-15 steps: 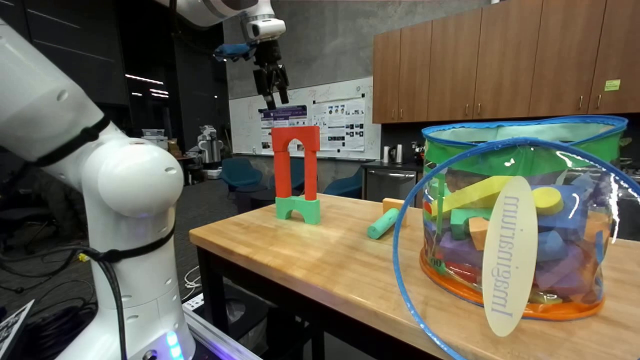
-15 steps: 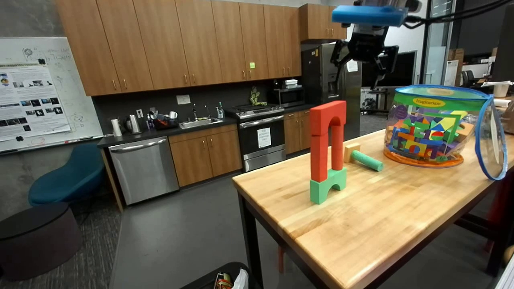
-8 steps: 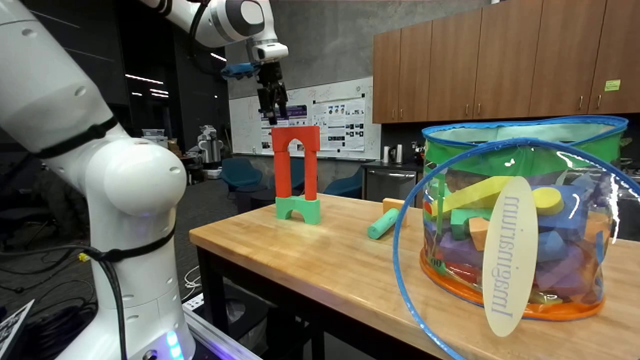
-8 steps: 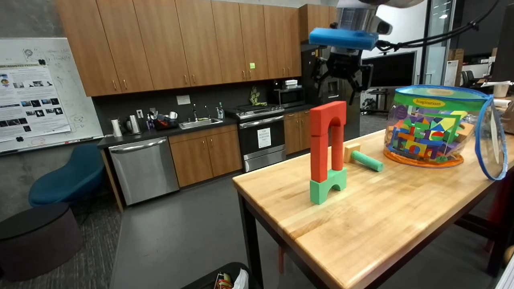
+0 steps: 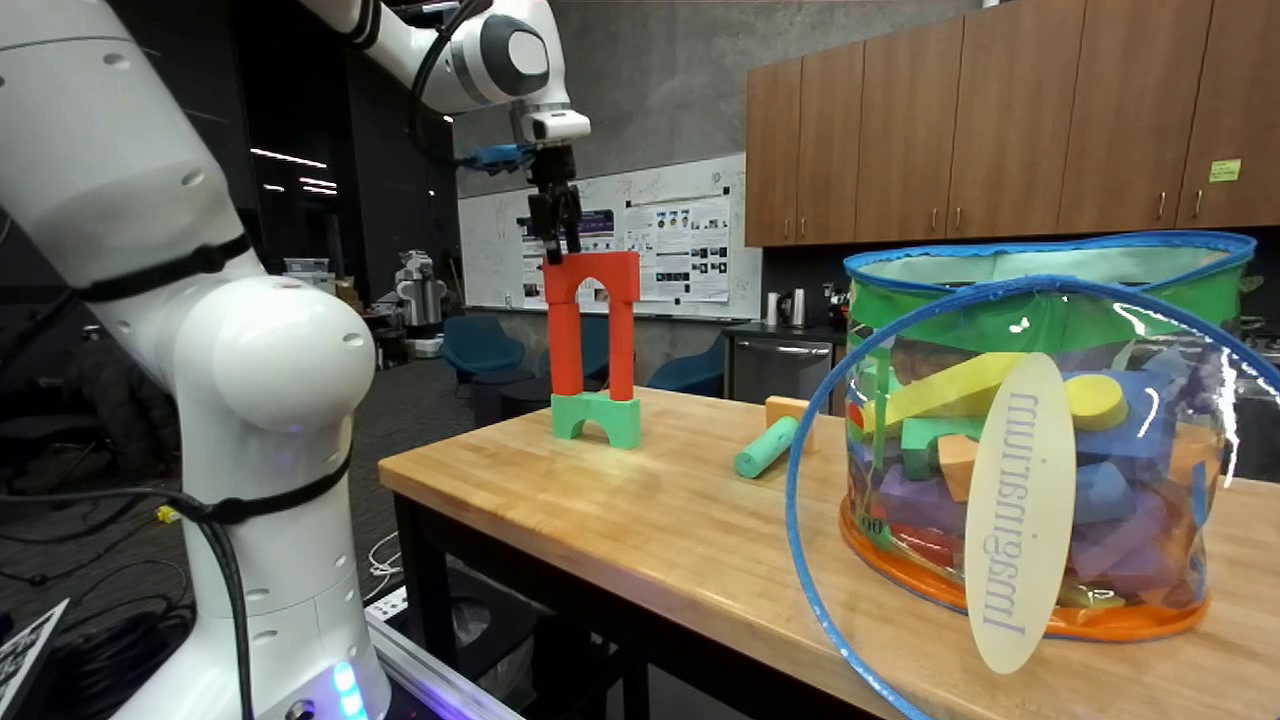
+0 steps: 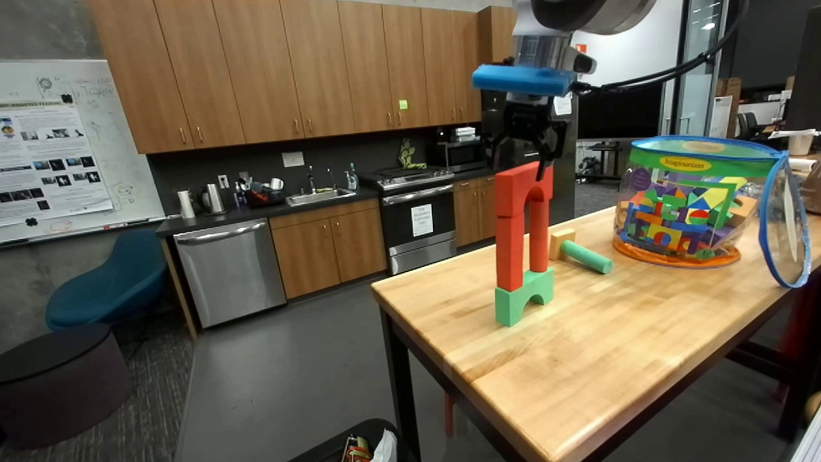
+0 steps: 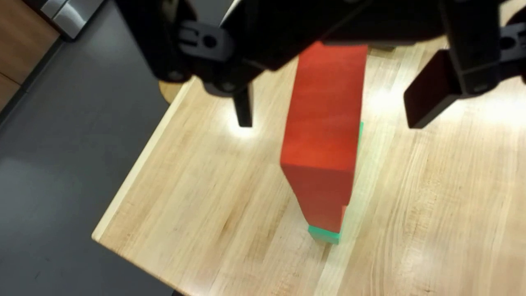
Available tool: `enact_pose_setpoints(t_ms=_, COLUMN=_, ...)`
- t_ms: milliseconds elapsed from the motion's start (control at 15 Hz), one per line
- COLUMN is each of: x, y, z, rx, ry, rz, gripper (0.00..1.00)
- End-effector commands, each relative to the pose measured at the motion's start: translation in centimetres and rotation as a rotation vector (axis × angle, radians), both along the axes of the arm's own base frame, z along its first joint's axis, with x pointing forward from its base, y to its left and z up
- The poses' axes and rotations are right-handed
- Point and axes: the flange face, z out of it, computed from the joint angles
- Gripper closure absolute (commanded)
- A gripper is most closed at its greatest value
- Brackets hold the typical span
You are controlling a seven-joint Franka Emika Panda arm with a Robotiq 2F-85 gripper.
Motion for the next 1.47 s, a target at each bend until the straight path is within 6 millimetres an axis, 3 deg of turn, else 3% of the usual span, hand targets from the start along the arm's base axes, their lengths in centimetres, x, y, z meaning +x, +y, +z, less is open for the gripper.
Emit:
enact_pose_setpoints(t_ms=0, x=1.4, y=0.6, z=0.3, rx=-0.002, ry=0.002, rz=-0.011, gripper=0.39)
enact_pose_setpoints(t_ms=333, x=1.9, y=0.6, z=0.9, rx=-0.005, ry=-0.002, rz=-0.006, gripper=0.79)
enact_pose_setpoints(t_ms=400, x=1.8, y=0.5, z=1.1, rx=-0.007, ry=-0.005, rz=-0.003, gripper=0.83)
enact_pose_setpoints(t_ms=667, x=1.2, y=-0.4, z=2.6, rx=-0.024, ry=-0.016, rz=-0.012, gripper=0.83)
enact_pose_setpoints(t_ms=1400, x=-1.3, y=-8.3, z=7.1, rx=-0.048, ry=-0.042, rz=-0.082, gripper=0.83)
